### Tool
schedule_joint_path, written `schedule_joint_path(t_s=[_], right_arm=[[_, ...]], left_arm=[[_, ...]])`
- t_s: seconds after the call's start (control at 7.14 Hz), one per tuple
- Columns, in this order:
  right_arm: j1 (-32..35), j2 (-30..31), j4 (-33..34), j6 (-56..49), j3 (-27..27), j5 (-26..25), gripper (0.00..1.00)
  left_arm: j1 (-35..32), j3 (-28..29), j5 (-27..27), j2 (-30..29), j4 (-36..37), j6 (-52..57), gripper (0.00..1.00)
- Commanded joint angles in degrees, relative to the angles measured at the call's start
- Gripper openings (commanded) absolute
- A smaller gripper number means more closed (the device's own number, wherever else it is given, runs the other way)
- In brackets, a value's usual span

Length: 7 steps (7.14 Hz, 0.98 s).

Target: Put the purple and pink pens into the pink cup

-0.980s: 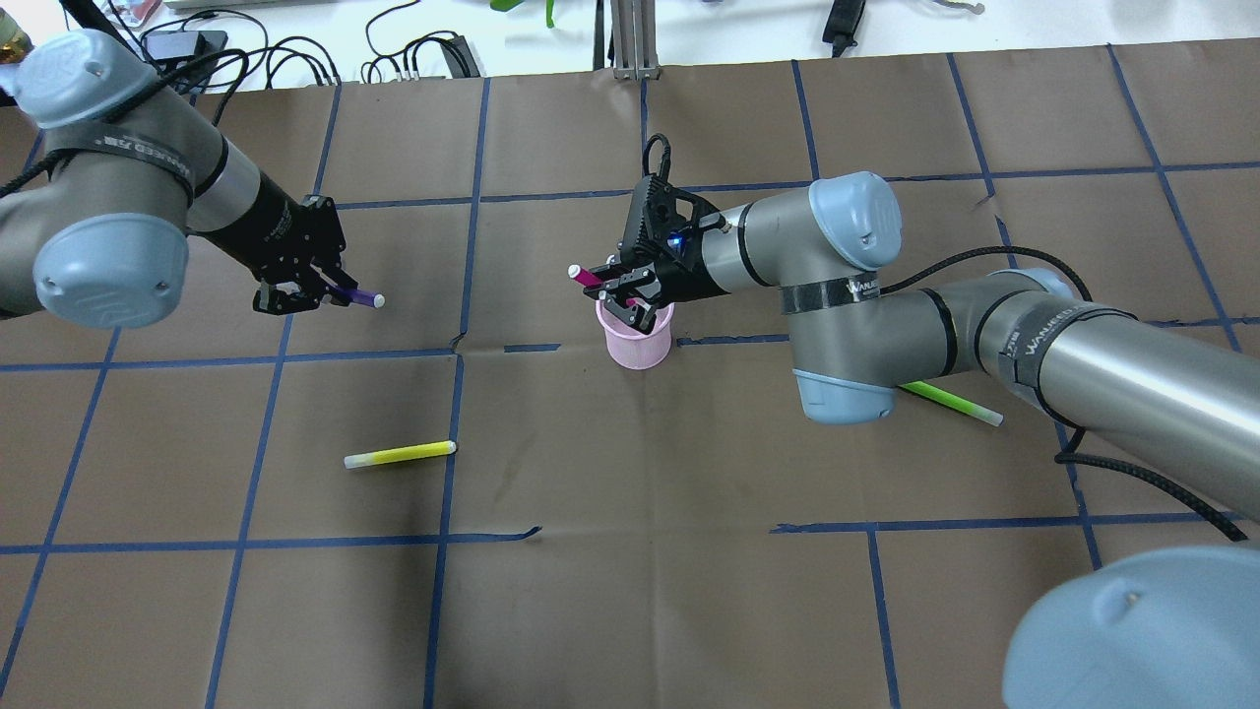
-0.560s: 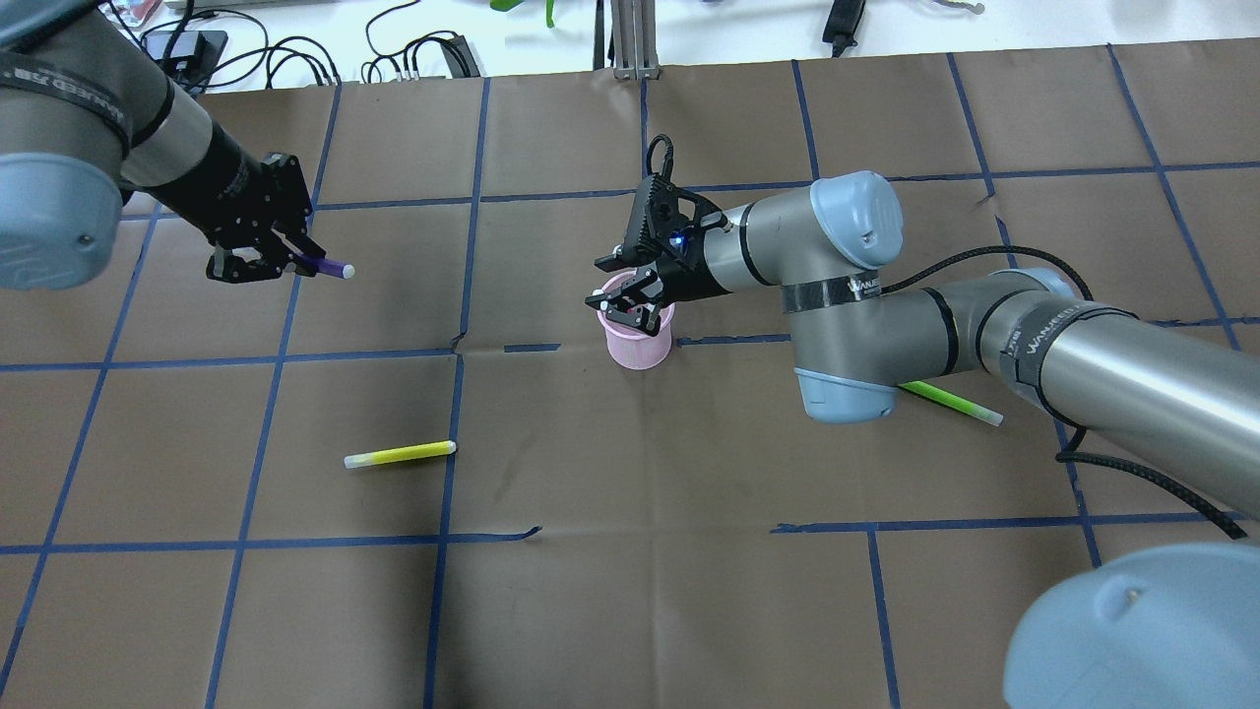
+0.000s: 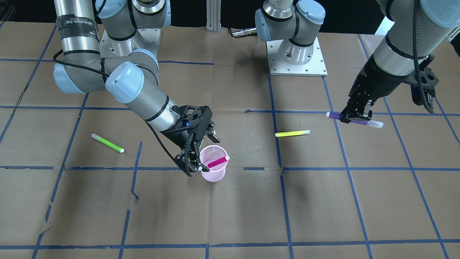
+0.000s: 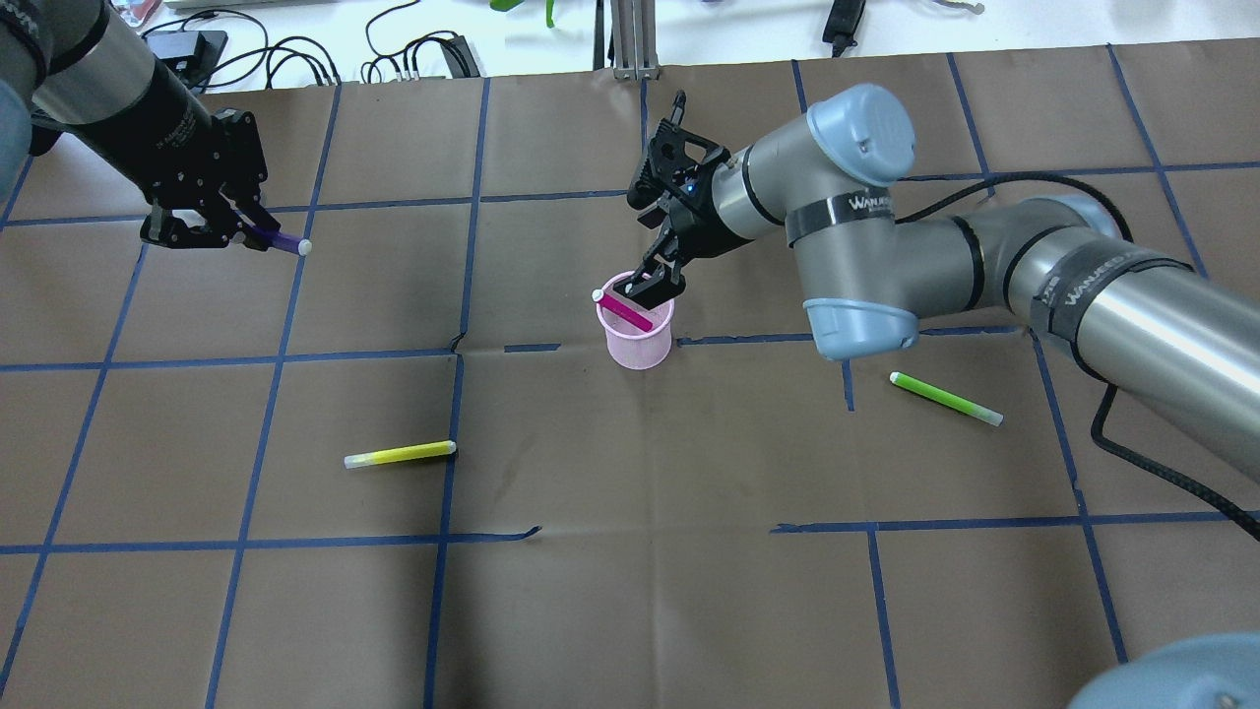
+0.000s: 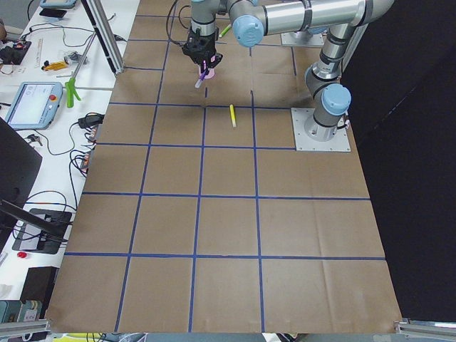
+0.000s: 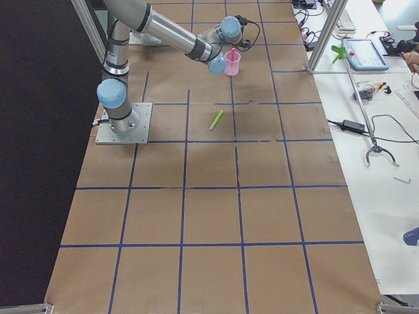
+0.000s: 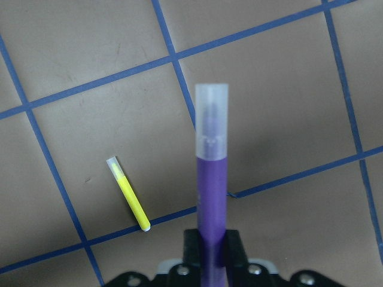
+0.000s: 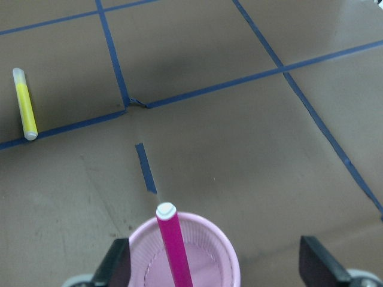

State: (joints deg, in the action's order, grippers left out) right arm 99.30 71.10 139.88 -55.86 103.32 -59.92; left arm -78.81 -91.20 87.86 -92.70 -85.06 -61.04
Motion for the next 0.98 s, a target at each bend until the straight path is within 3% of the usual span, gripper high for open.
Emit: schedule_joint_path(t_s=[0.0, 0.14, 0.56, 0.84], right_arm=[[-1.46, 2.8, -18.25, 0.39, -6.35, -13.24, 1.0], [-3.04, 4.56, -25.37, 2.05, -8.38, -17.91, 1.0], [-8.22, 10.98, -46.2, 20.97, -16.02, -25.32, 1.0], [-10.96, 12.83, -53.46, 38.37, -18.67, -26.91, 1.0]], left_arm=[[0.23, -0.03, -4.06, -0.55, -0.02, -0.13, 0.01], [0.23, -0.03, -4.62, -0.64, -0.02, -0.04, 0.01], [0.14, -0.2, -6.38, -0.99, 0.59, -0.04, 0.01], [-0.12, -0.46, -14.24, -1.26, 1.03, -0.04, 0.01]])
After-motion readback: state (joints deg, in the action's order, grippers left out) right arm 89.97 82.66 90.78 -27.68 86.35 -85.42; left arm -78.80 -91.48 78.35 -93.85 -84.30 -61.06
